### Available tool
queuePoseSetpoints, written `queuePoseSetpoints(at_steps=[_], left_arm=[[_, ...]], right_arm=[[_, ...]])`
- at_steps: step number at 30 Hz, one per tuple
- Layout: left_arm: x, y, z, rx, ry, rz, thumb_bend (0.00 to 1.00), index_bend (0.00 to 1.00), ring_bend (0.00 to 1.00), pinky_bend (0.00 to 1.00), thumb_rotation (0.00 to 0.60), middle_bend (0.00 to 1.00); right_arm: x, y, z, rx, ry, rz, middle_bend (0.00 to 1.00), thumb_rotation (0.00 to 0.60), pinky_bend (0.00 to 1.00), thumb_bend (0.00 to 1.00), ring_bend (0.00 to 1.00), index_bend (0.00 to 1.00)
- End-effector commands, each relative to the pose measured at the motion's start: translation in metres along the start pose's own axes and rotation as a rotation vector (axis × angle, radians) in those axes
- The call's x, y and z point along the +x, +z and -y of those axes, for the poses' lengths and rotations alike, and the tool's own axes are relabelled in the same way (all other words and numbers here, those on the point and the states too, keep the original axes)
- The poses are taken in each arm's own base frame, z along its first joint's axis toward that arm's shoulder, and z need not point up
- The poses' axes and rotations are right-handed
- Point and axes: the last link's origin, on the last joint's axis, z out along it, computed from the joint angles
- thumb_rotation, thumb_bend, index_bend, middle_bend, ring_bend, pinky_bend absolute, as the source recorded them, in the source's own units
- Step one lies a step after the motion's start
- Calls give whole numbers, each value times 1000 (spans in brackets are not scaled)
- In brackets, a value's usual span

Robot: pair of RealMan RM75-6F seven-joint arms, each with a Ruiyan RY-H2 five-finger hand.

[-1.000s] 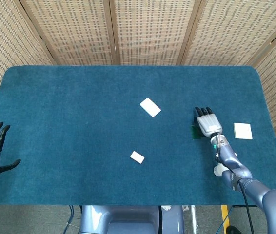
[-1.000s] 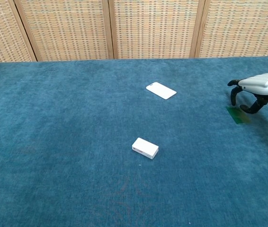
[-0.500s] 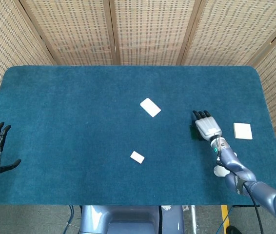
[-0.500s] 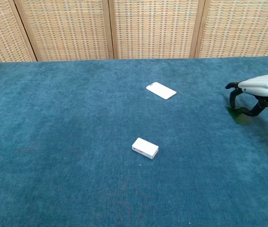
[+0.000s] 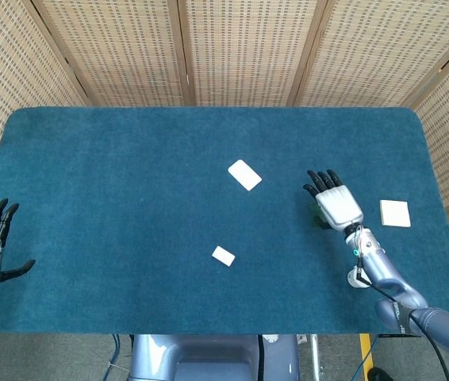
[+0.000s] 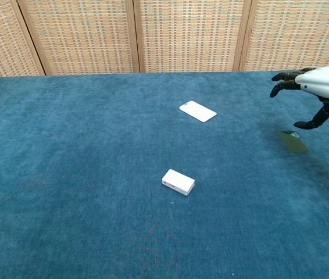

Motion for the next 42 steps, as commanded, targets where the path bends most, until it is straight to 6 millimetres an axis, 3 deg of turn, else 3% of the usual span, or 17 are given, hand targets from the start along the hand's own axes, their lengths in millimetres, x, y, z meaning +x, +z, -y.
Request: queuePoseSetpoints(at_steps=[1,8,14,30,42], left_arm=[[0,0,0,0,0,0,0,0,0,0,600,0],[2,1,2,8,-6,-5,0,0,0,0,600,0],[2,2,2,12,-6,-2,0,0,0,0,600,0],[0,3,1,12,-1,3,0,0,0,0,600,0],[-1,4,2,15,-1,6,0,0,0,0,600,0]], right_arm=[[-8,17,-3,-39,-15,49,0,600,0,378,0,258],[-27,40,-9,-112,-21,159,0,600,0,389,0,399],[-35,48,-13,-146,-19,200,0,600,0,401,0,421],[-39,55,-17,-170,-25,248,0,600,0,414,0,430],[-41,50,-10,-135,-17,278,0,600,0,447,0,527]])
